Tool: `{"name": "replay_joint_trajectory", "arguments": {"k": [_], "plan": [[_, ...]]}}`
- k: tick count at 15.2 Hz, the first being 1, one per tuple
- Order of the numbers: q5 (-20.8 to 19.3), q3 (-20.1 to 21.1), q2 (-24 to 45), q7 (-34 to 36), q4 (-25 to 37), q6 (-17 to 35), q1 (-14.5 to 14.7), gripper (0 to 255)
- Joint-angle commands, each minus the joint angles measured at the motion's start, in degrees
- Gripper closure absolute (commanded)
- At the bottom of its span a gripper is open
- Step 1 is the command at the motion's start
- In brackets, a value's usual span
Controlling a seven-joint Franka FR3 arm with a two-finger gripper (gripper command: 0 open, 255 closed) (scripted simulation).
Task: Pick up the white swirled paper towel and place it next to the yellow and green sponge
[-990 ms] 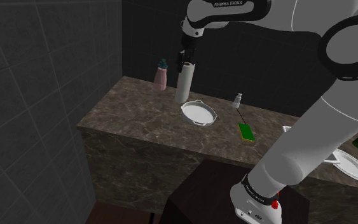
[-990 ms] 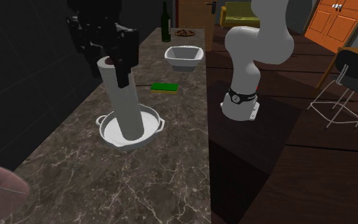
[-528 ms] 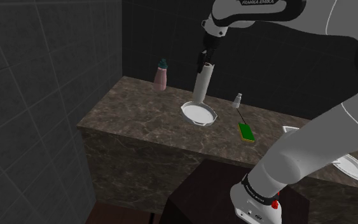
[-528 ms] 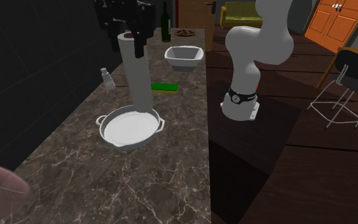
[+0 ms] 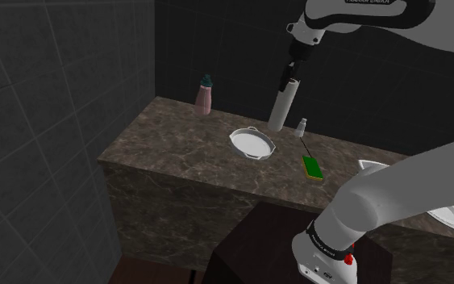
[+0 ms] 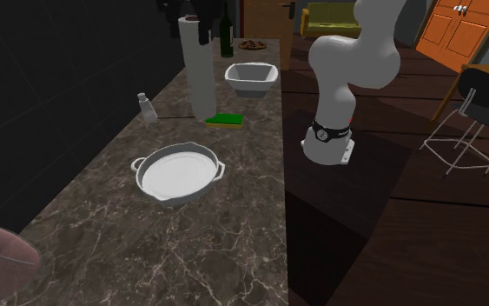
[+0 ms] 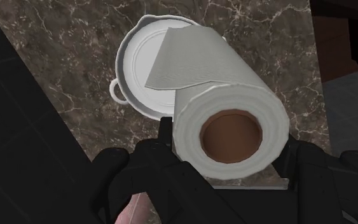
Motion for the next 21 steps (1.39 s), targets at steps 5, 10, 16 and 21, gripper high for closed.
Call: {"name": "replay_joint_trajectory", "arguments": {"k": [5,10,16,21], "plan": [[-2.71,-4.12,-6.94,-6.17,-1.46,-5.0,-2.8,255],[-5.33,-8.06,-10.79,-11.84,-0.7,-8.96,-5.08,255],[-8.64,-13.23,-13.46,-19.16,2.35,-13.57,-7.42,255],[-11.32,-17.95,-13.98,-25.71,6.61,-17.09,-8.81,255]]}}
